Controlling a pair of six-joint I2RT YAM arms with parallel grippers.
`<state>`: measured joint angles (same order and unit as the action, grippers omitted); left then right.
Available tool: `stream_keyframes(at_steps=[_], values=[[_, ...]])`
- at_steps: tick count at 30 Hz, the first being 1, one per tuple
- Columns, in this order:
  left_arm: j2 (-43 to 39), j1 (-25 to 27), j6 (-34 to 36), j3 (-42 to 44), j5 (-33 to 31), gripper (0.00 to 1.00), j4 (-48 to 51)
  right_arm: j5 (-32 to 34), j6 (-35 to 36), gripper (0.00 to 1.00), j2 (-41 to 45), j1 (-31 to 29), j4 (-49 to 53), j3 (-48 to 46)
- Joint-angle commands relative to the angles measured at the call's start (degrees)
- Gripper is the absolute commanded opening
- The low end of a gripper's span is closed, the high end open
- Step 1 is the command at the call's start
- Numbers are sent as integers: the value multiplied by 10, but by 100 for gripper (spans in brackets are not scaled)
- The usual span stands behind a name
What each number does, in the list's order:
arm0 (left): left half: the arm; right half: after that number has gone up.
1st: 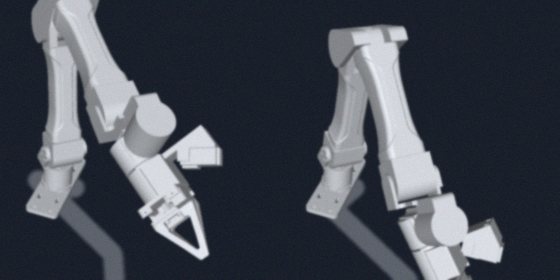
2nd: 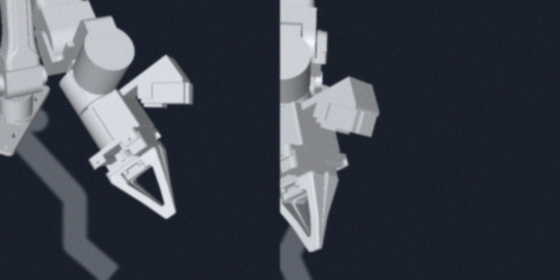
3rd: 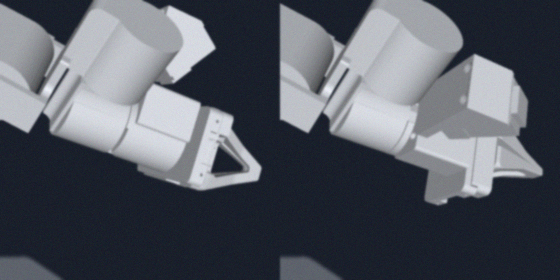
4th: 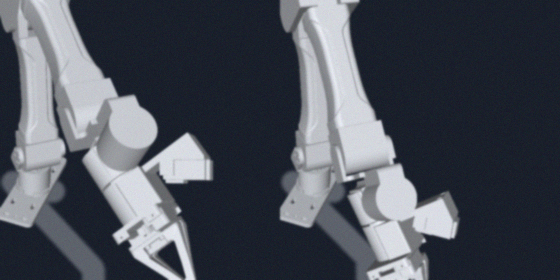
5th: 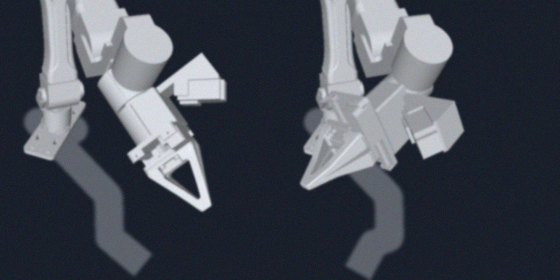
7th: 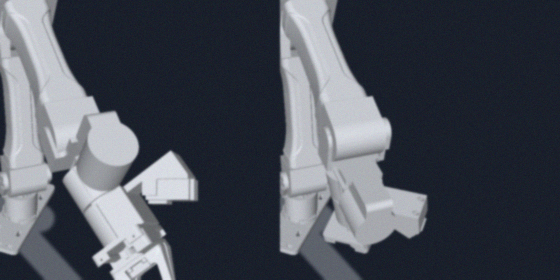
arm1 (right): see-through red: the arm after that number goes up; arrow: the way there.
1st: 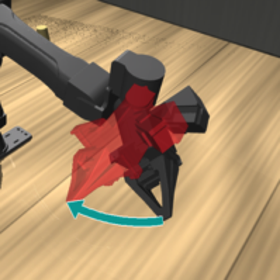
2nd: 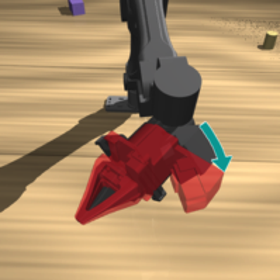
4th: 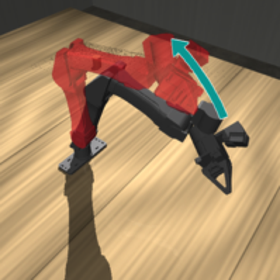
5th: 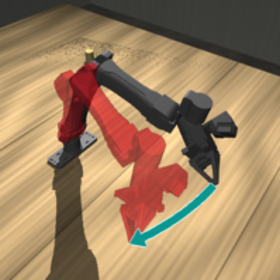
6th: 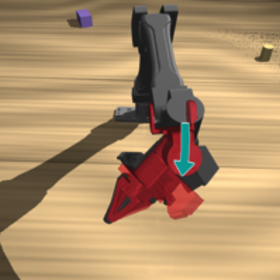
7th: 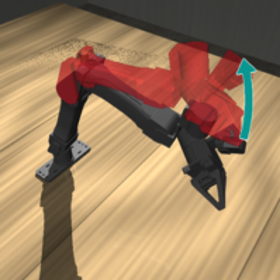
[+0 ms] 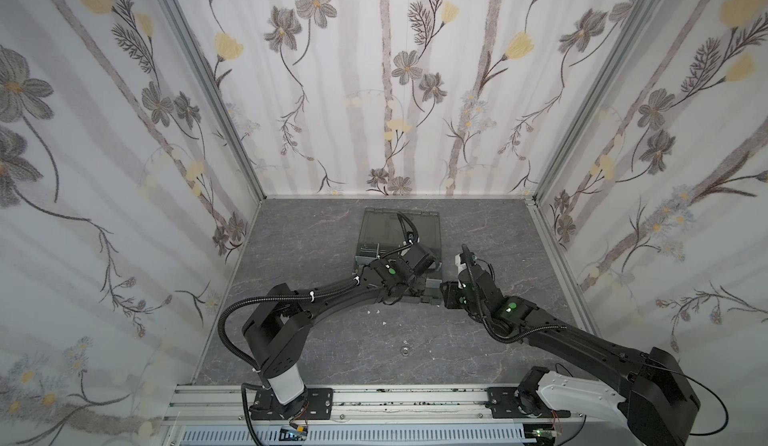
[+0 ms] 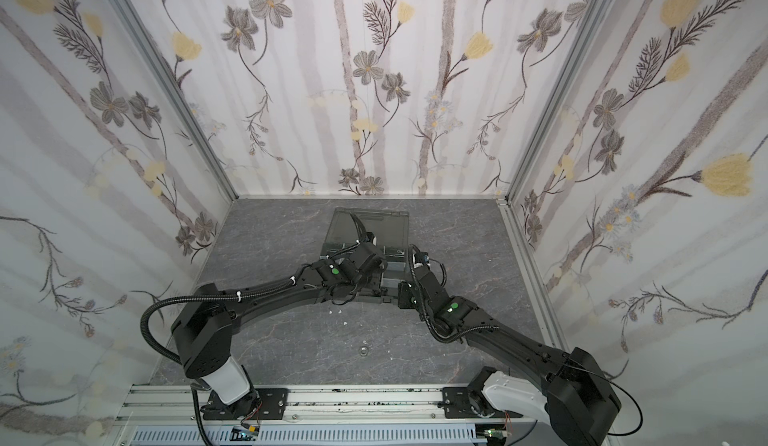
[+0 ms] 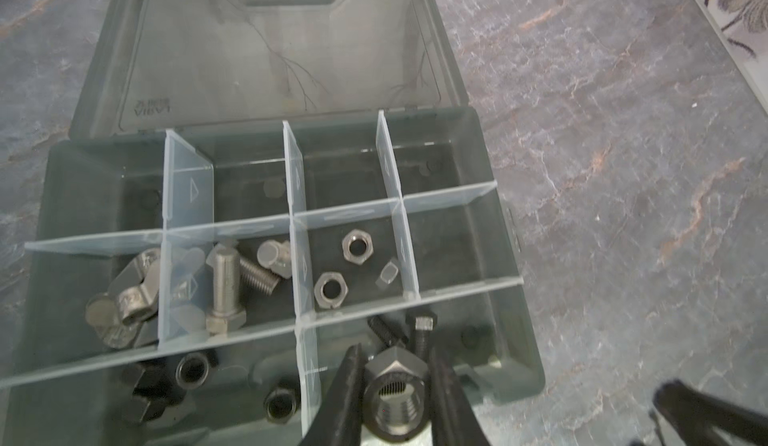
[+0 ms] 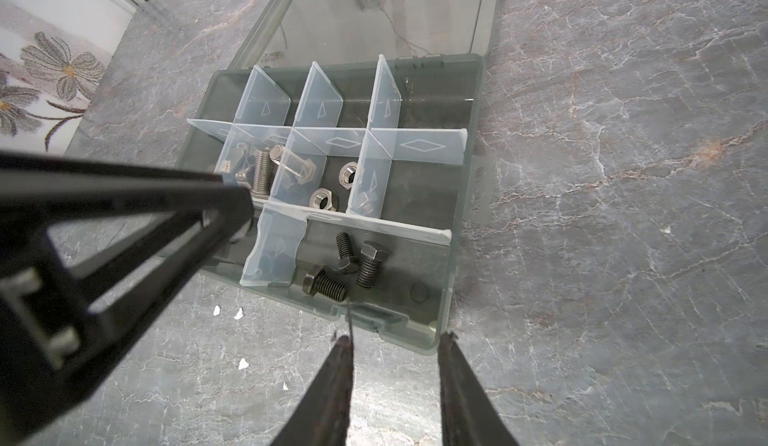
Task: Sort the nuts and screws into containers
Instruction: 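Carry the hex nut with the left gripper into the nut compartment, open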
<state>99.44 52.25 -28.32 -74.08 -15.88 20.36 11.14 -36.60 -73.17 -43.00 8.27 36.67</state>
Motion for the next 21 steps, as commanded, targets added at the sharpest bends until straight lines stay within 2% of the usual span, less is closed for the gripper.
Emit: stream_keyframes(at_steps=[1,12,19,21], values=[[26,-22,26,-28,22,22,-23,16,-14,35,11,1,2,-7],[73,-64,29,-37,70,27,-47,28,-29,36,44,2,14,-26],[73,-70,21,-27,71,42,-53,29,-32,36,50,2,20,-28],[69,-71,18,-22,70,44,-55,31,-31,36,53,1,21,-29]])
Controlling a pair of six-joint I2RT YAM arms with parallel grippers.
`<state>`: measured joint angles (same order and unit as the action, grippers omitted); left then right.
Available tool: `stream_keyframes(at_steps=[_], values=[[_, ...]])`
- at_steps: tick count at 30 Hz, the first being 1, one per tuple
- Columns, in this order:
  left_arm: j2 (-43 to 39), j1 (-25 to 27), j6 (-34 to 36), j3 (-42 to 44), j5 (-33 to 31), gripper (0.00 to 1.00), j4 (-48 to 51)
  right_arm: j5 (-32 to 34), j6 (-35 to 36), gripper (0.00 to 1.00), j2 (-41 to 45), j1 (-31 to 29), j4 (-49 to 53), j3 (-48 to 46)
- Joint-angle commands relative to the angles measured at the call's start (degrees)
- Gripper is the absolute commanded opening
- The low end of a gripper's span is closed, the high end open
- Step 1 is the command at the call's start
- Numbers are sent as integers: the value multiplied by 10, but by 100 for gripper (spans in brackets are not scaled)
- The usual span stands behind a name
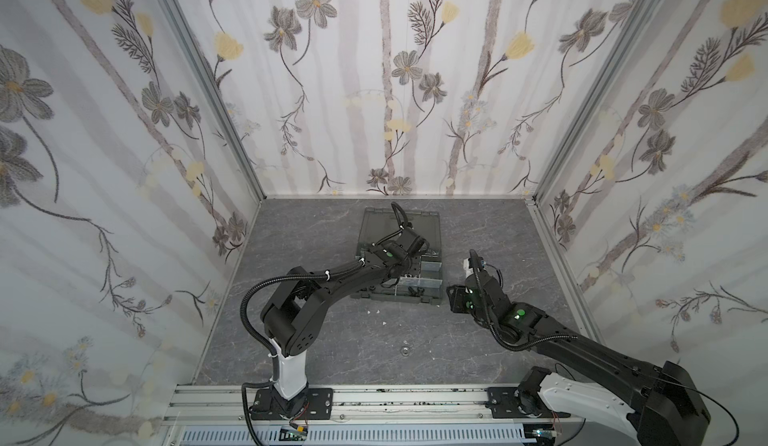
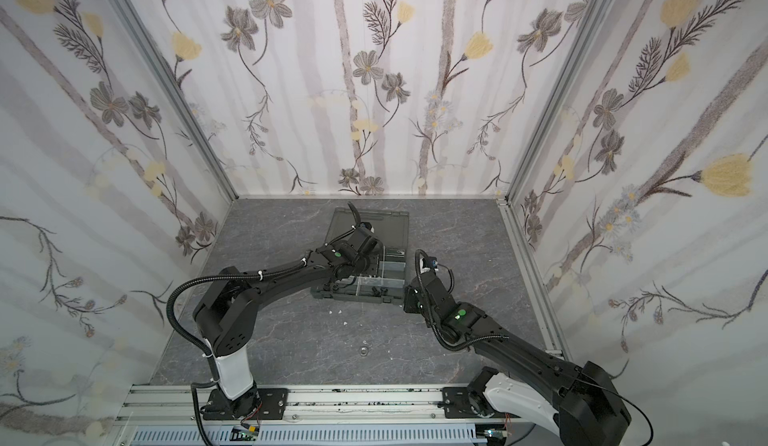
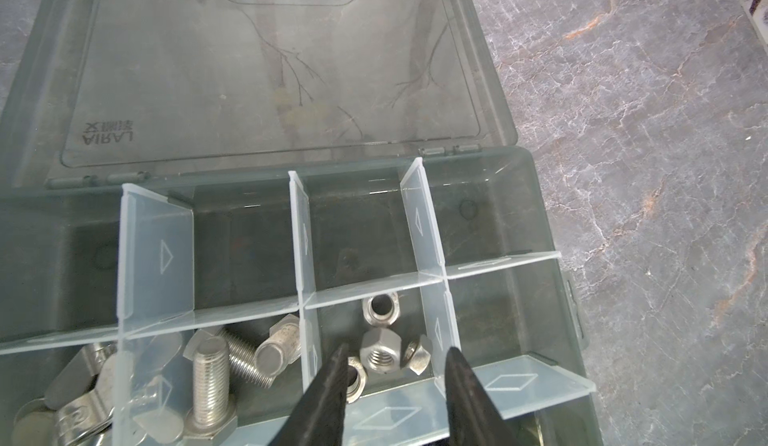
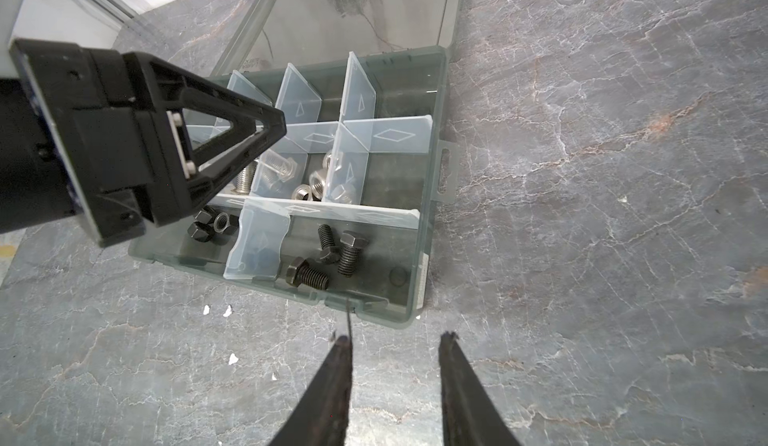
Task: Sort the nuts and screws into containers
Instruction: 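Carry the hex nut with the left gripper into the nut compartment, open, then draw the left gripper back while the right gripper reaches to the last hex nut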
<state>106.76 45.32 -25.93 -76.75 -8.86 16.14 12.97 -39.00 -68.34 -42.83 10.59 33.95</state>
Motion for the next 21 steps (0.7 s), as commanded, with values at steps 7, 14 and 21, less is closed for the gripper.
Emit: stream_keyframes(at_steps=[7,14,21], values=[[-24,-1,-13,22,0,45,-17,12,-8,36,7,0,-2,-5],[-56,-3,-17,57,-5,46,-22,5,-8,36,-1,0,-8,-6],[-99,-6,-38,96,-5,47,-32,-9,-8,36,-12,0,-16,-5]])
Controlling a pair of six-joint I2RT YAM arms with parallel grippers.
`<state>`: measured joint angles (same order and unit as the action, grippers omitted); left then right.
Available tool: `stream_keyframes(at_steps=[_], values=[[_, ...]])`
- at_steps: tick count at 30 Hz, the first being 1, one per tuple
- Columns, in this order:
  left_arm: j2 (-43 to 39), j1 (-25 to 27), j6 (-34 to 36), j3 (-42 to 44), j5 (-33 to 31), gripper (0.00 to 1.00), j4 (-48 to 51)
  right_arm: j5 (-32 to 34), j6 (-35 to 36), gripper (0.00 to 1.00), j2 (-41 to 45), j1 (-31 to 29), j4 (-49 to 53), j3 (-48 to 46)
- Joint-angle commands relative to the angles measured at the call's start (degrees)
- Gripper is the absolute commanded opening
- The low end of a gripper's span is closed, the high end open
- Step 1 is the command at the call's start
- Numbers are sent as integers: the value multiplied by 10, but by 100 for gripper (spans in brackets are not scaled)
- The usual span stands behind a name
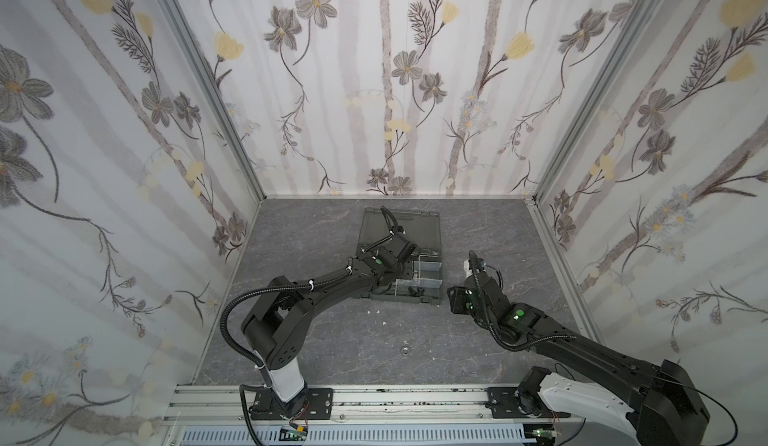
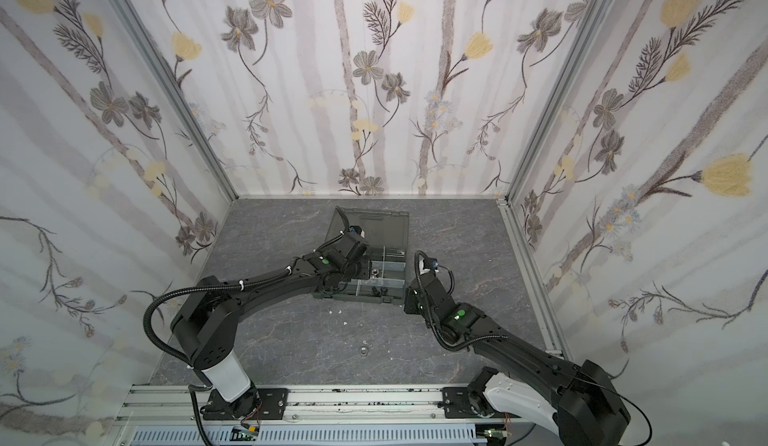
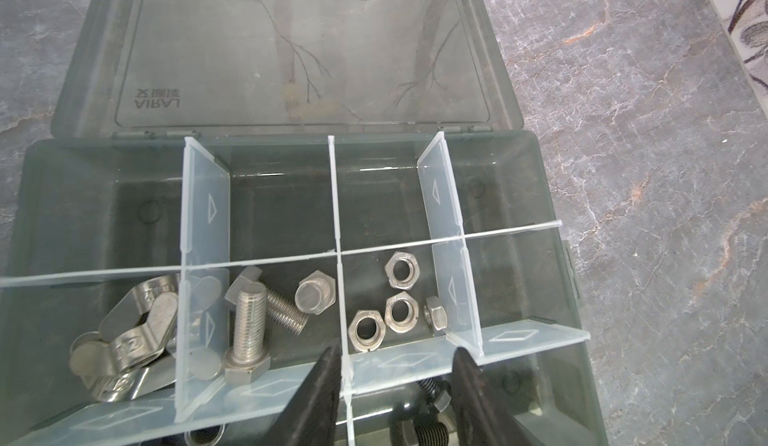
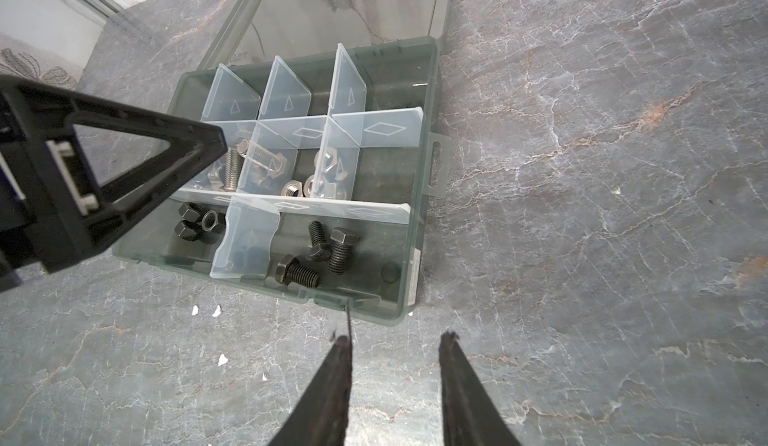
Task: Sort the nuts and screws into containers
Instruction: 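Draw the left gripper back while the right gripper reaches to the last hex nut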
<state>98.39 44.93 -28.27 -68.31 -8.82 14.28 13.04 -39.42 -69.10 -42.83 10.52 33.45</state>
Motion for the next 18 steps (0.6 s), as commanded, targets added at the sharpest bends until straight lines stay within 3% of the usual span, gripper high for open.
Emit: stream_keyframes(at_steps=[1,18], values=[[-22,-3,-15,17,-5,47,-15,-10,-5,36,-7,0,-16,0],[-178,-37,-58,143,-43,51,-28,-15,22,36,-18,-33,-57,-11]])
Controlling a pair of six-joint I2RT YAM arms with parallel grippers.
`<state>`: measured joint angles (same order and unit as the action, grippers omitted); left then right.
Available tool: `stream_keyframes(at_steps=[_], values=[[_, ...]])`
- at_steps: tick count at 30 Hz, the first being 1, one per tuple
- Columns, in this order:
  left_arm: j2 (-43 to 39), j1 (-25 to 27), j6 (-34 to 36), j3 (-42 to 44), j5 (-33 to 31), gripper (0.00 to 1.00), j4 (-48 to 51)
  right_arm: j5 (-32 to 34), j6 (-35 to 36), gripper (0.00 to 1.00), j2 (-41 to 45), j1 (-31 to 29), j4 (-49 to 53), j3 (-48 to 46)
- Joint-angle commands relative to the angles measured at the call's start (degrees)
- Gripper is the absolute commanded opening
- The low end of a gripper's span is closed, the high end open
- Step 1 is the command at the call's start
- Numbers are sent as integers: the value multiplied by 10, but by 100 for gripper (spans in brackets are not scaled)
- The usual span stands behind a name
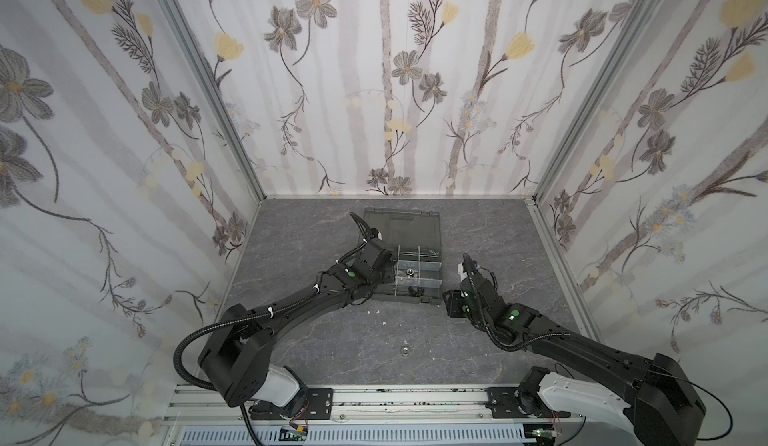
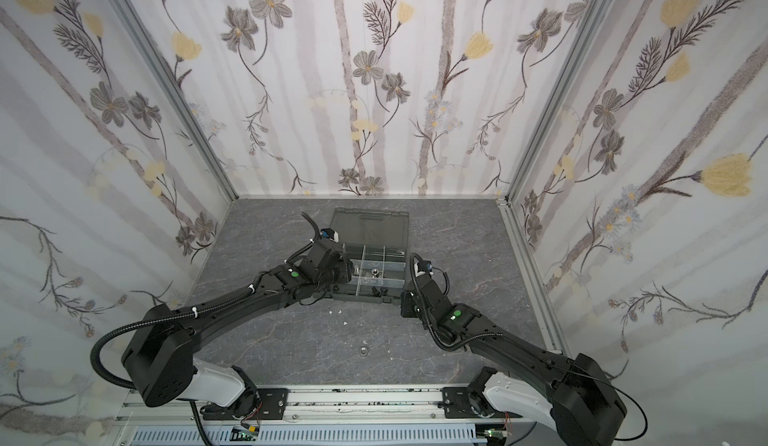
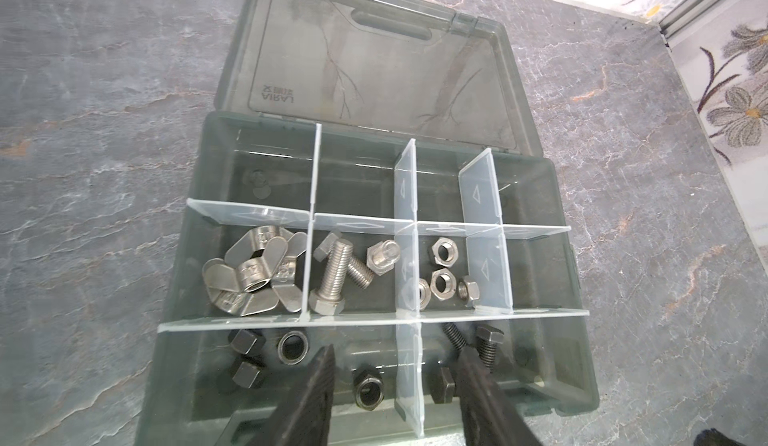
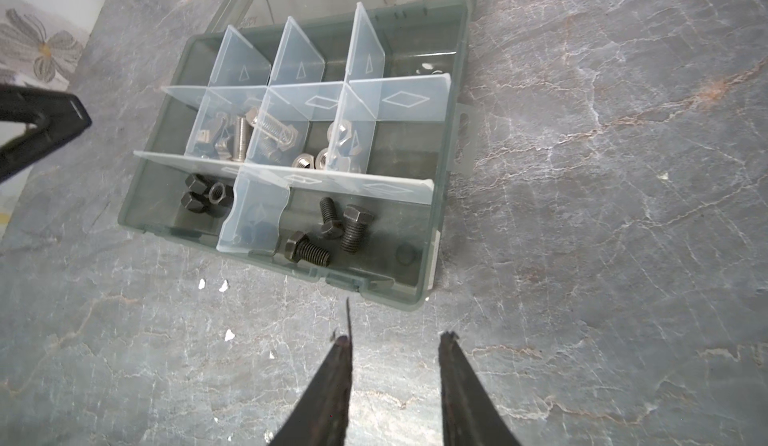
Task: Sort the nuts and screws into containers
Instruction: 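Draw the left gripper back while the right gripper reaches to the last hex nut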
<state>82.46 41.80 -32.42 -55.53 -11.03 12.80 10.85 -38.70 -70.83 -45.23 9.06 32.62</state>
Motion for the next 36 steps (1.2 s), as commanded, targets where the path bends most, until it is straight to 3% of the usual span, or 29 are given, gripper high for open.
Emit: stream_keyframes(at_steps=[1,8,16,27,36], values=[[-27,-8,-19,23,-23,51,-14,7,19,37,-2,-14,-46,-4],[-94,-29,-43,86,-29,51,-21,-10,95,40,-23,-91,-79,1],[-156,-35,-62,141,-24,51,-27,-51,163,41,-113,-156,-62,23],[-180,-39,-66,157,-18,51,-30,-41,231,48,-232,-240,-11,80],[-186,-41,-70,165,-14,51,-33,-59,258,51,-247,-266,-24,80]])
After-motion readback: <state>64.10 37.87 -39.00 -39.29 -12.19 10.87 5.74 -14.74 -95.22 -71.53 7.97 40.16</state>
